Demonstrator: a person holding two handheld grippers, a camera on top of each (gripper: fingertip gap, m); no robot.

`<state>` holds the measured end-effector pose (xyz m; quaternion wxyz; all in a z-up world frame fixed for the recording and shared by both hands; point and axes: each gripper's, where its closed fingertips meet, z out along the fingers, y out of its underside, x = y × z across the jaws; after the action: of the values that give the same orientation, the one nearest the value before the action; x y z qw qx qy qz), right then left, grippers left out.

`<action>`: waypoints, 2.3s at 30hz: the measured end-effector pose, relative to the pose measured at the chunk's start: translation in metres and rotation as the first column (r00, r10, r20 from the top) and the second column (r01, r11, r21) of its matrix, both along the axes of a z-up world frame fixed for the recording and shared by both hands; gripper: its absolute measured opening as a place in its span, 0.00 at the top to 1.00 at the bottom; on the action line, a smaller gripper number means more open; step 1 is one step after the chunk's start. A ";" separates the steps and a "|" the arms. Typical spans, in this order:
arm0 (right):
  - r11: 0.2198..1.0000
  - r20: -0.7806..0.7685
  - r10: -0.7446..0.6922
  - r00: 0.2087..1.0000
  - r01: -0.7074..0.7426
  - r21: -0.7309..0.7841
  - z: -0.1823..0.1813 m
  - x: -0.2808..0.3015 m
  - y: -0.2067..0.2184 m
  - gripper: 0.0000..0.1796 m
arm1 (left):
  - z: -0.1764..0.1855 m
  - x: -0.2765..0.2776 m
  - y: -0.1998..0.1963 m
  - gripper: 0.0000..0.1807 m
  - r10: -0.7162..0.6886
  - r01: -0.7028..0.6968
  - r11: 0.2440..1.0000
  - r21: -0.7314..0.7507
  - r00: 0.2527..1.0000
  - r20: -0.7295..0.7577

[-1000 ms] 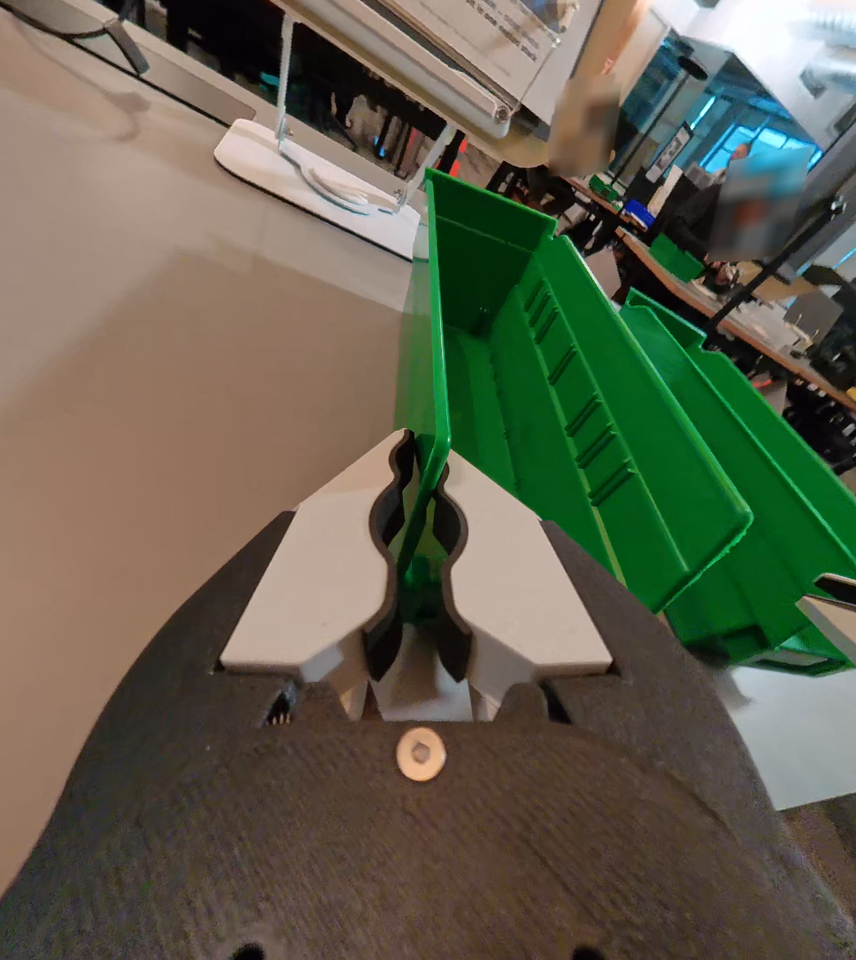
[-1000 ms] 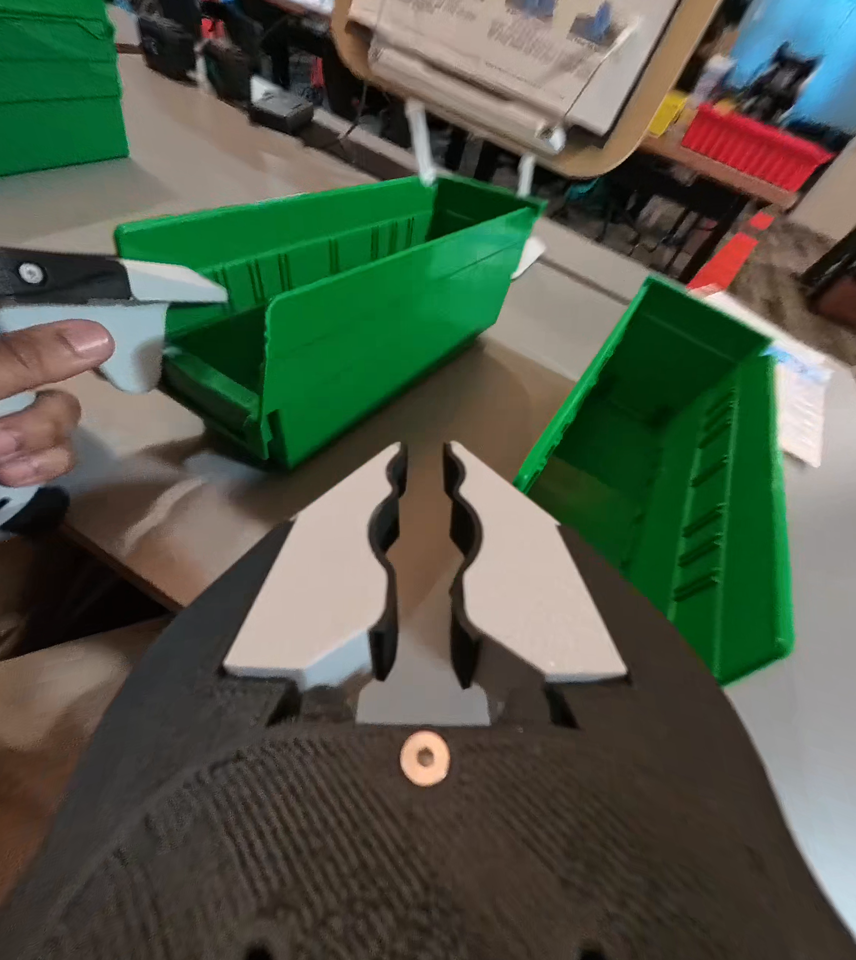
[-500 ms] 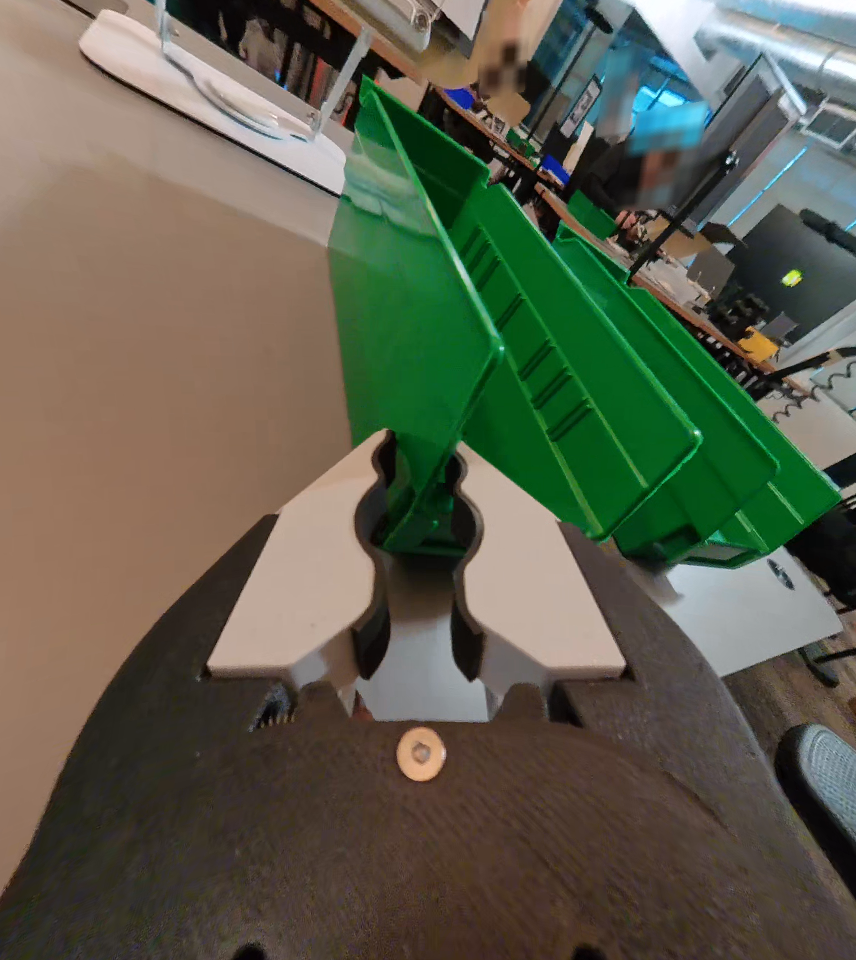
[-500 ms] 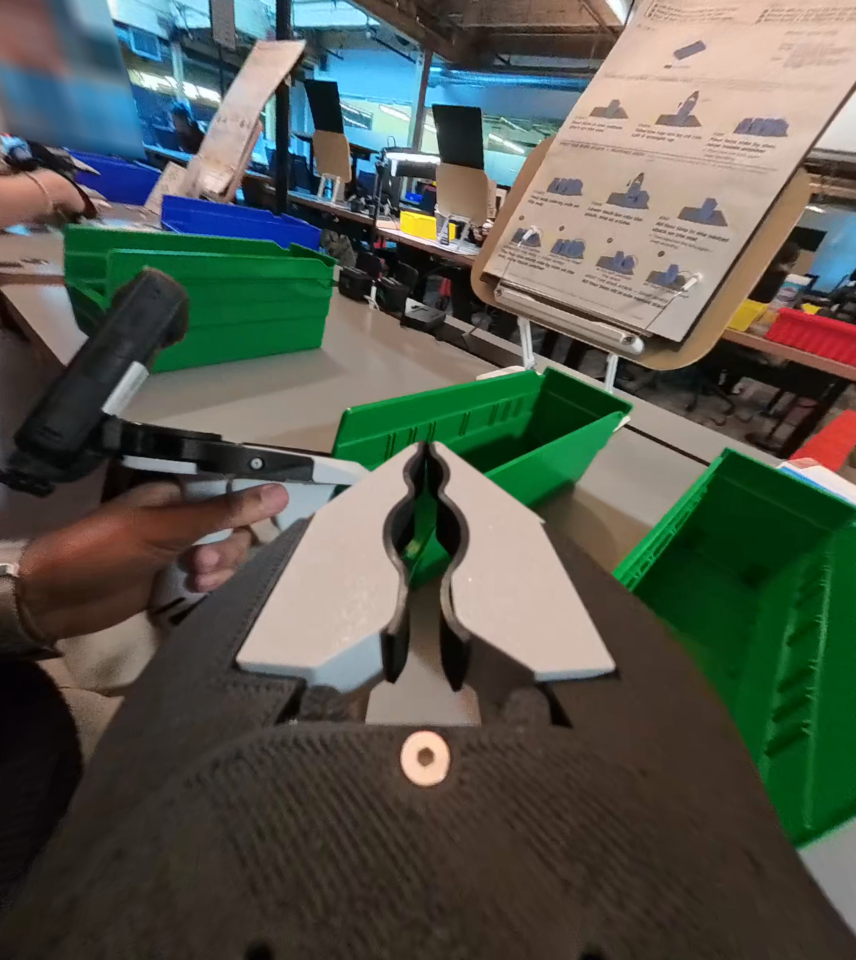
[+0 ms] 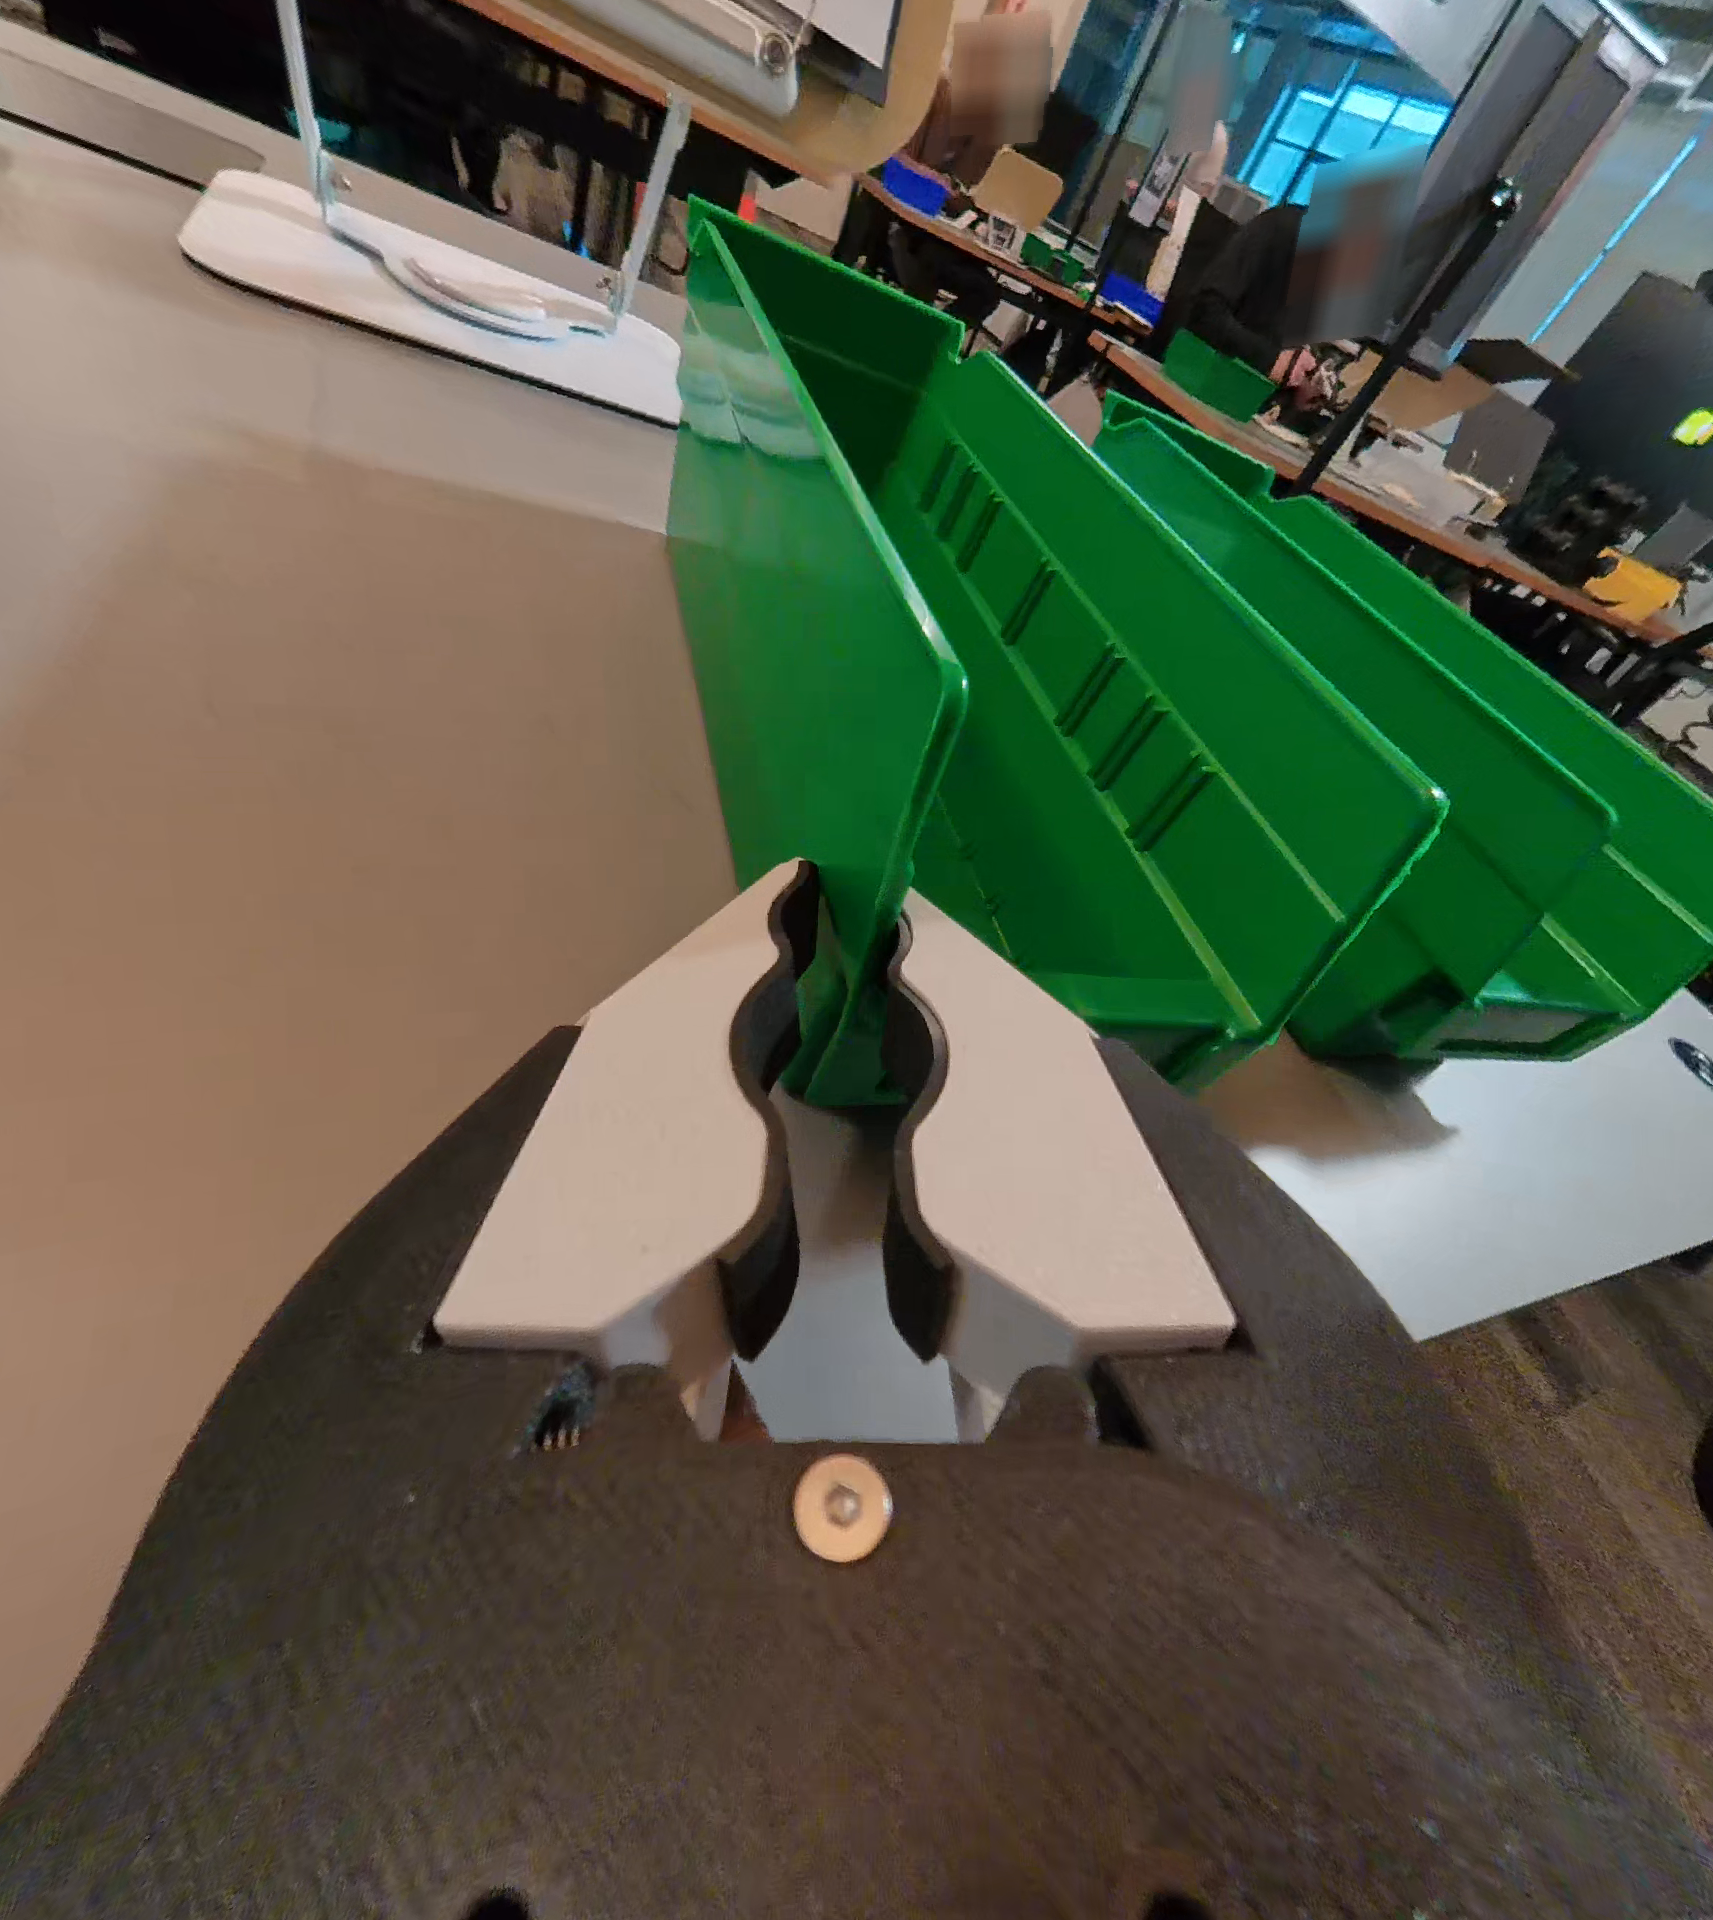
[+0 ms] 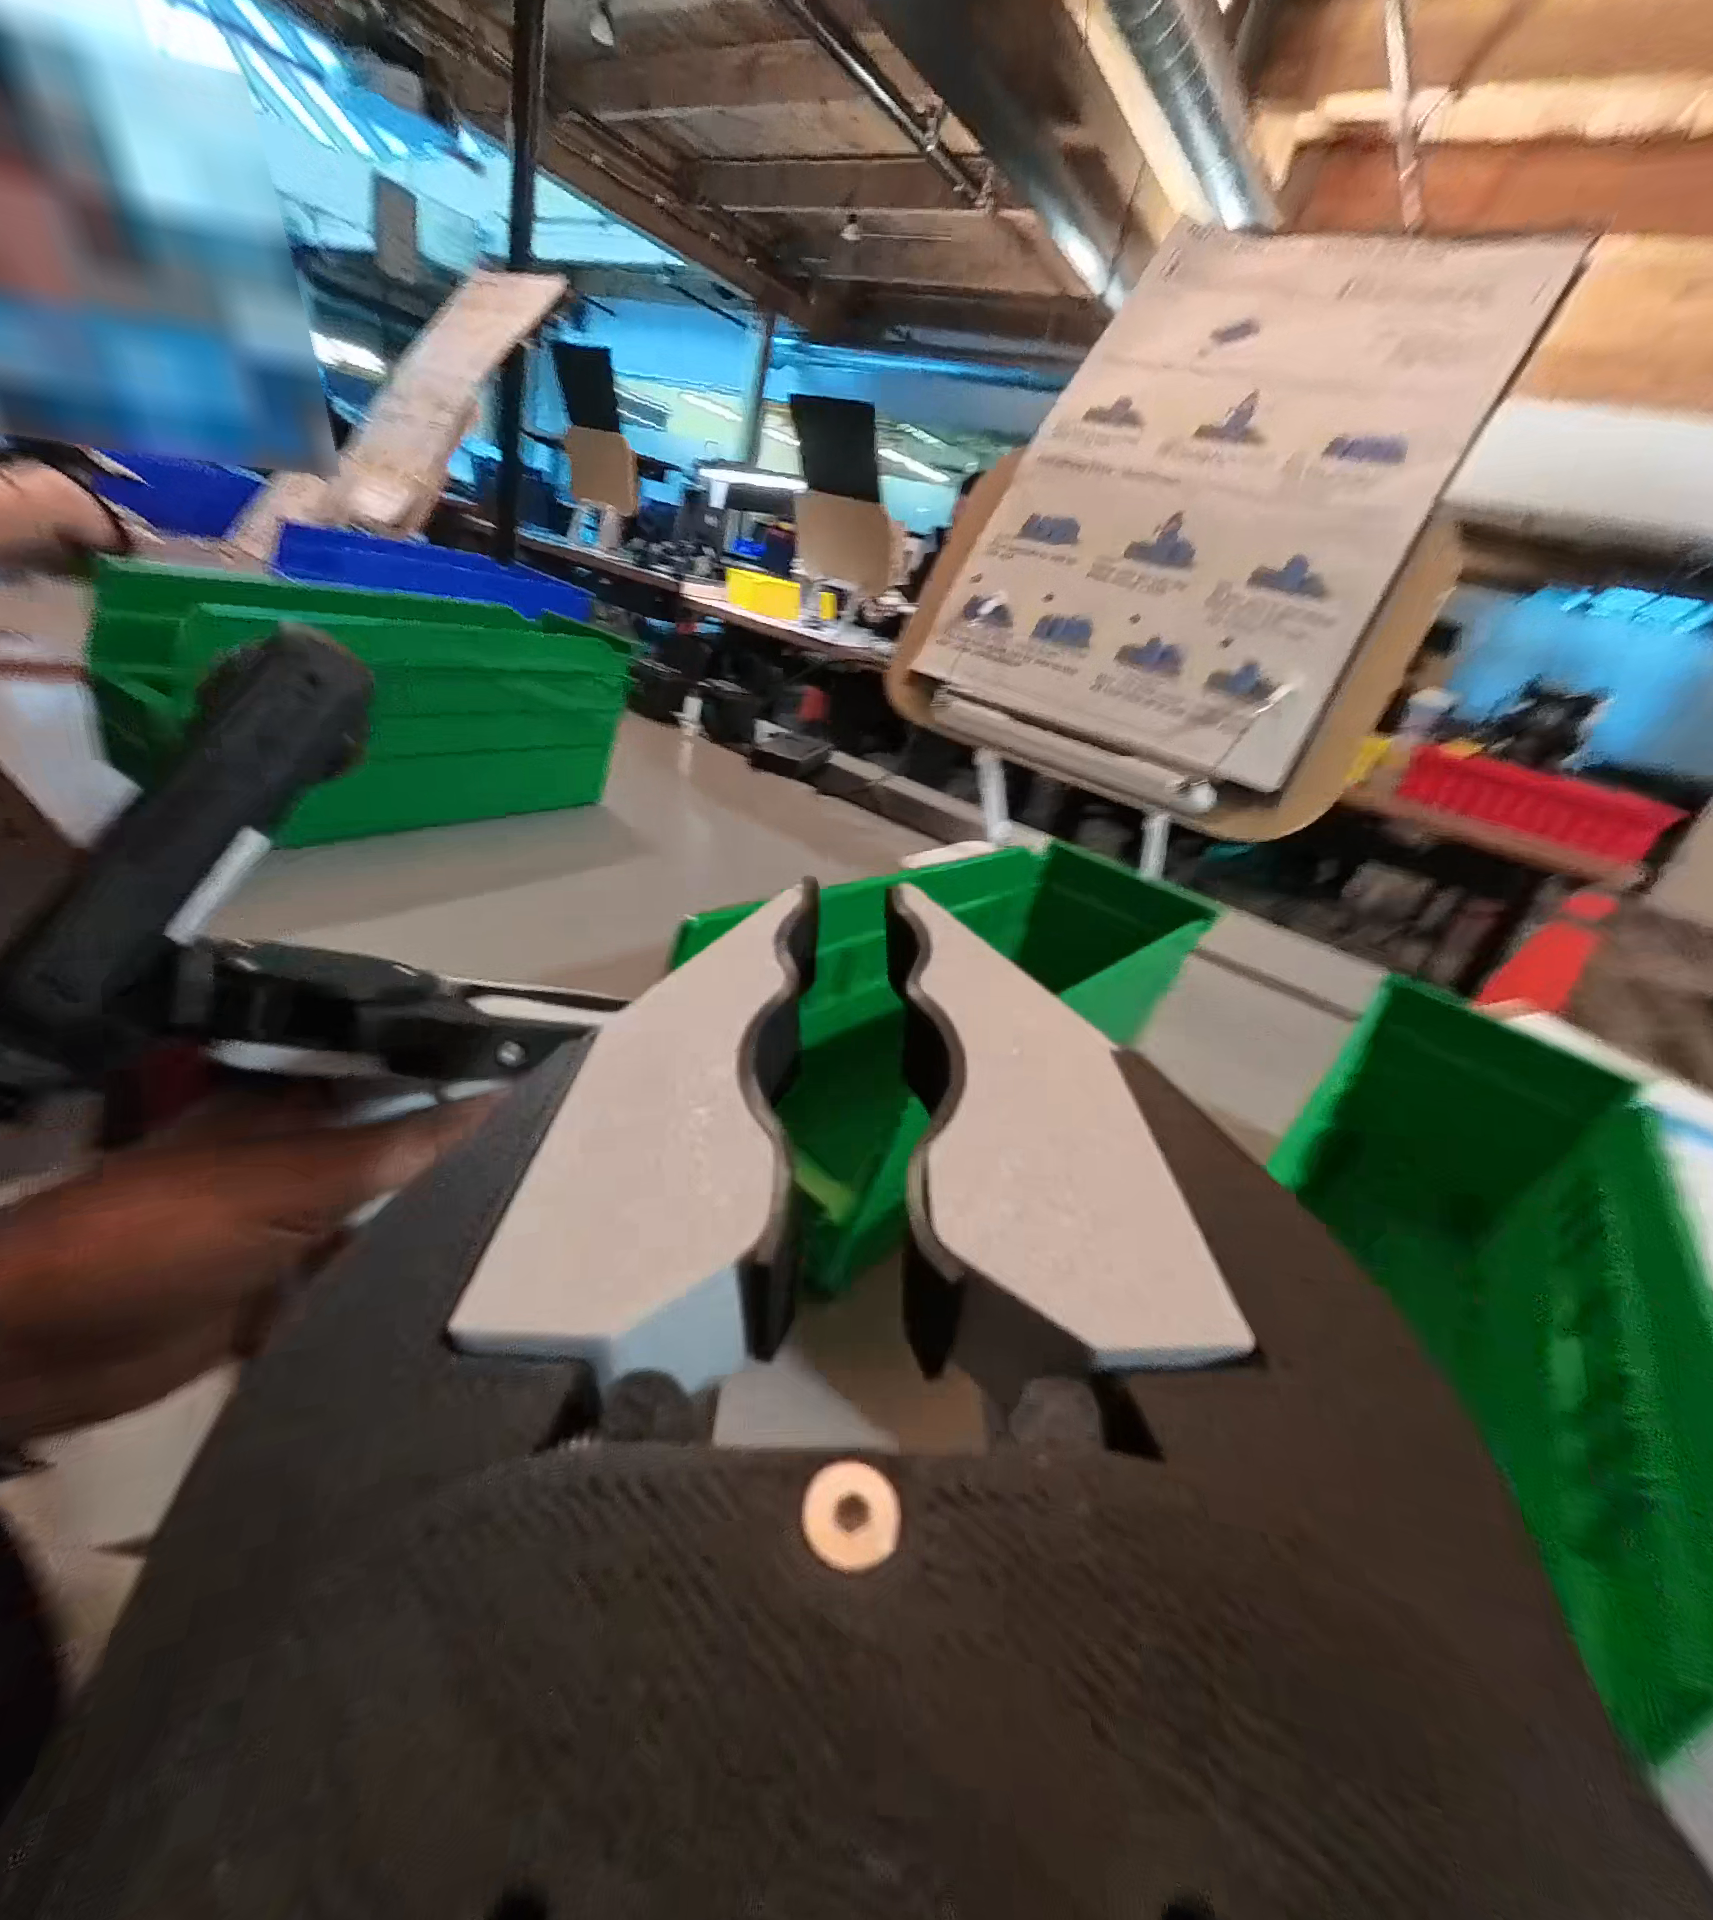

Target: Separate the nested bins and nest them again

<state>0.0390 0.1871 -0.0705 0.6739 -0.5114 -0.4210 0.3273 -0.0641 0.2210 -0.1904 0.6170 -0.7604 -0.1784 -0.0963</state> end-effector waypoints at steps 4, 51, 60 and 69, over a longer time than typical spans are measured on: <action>0.985 -0.038 0.118 0.992 -0.122 -0.119 -0.001 -0.010 -0.016 0.94 | 0.000 0.007 -0.007 0.96 -0.010 0.010 1.000 0.002 1.000 -0.001; 0.907 0.100 0.266 0.959 -0.214 -0.362 -0.050 -0.033 -0.026 0.71 | -0.008 0.067 -0.011 0.82 -0.400 0.398 0.910 -0.118 0.917 0.011; 0.986 0.216 -0.163 0.963 0.168 -0.003 -0.035 0.011 0.045 0.75 | -0.009 0.051 -0.011 0.88 -0.378 0.387 0.920 -0.069 0.919 0.109; 0.931 0.309 -0.308 0.900 0.352 -0.097 -0.063 0.041 0.100 0.96 | -0.009 0.054 -0.010 0.90 -0.408 0.415 0.908 -0.052 0.906 0.115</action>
<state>0.0804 0.2872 -0.1332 0.6104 -0.6671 -0.3956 0.1609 -0.0099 0.2110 -0.1994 0.5438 -0.7977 -0.0486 -0.2560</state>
